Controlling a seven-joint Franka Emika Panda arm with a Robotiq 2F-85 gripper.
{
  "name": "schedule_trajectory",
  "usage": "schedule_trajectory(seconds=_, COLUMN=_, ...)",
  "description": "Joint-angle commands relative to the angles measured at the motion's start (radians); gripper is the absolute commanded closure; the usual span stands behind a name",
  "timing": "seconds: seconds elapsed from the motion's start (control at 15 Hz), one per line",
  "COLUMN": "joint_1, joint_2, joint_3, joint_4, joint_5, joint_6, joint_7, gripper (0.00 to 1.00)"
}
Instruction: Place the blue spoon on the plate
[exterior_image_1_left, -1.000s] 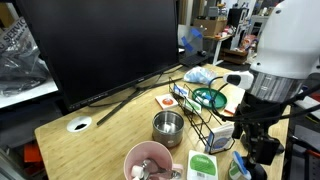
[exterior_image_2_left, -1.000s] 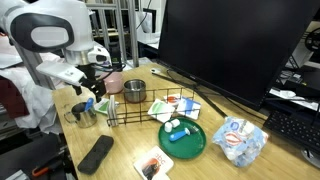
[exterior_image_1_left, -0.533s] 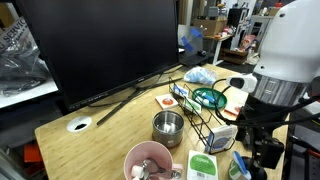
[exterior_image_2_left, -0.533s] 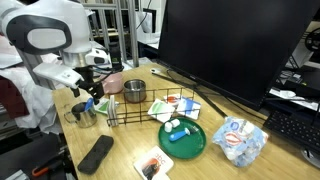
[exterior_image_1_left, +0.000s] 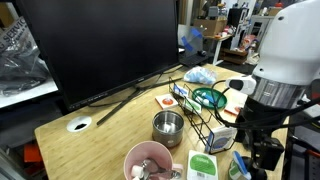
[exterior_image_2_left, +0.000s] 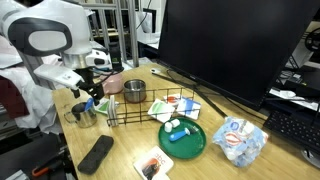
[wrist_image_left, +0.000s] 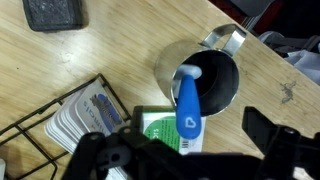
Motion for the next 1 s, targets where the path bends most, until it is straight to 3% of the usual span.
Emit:
schedule_trajectory(seconds=0.0, joint_1=0.002, joint_2=0.030, joint_3=-0.003, joint_4=0.012, joint_5=0.010, joint_6=0.026, joint_7=-0.018, gripper=0.00)
schedule_trajectory(seconds=0.4, joint_1=-0.010, joint_2=0.083, joint_3=0.004, joint_4=0.041, joint_5=0.007, joint_6=0.051, joint_7=-0.027, gripper=0.02)
schedule_trajectory(seconds=0.47, joint_1=-0.013, joint_2=0.086, joint_3=0.004, joint_4=0.046, joint_5=0.006, joint_6=0.053, joint_7=-0.028, gripper=0.19)
schedule_trajectory(seconds=0.93, joint_1=-0.024, joint_2=0.087, joint_3=0.003, joint_4=0.054, joint_5=0.009, joint_6=0.060, joint_7=-0.027, gripper=0.69)
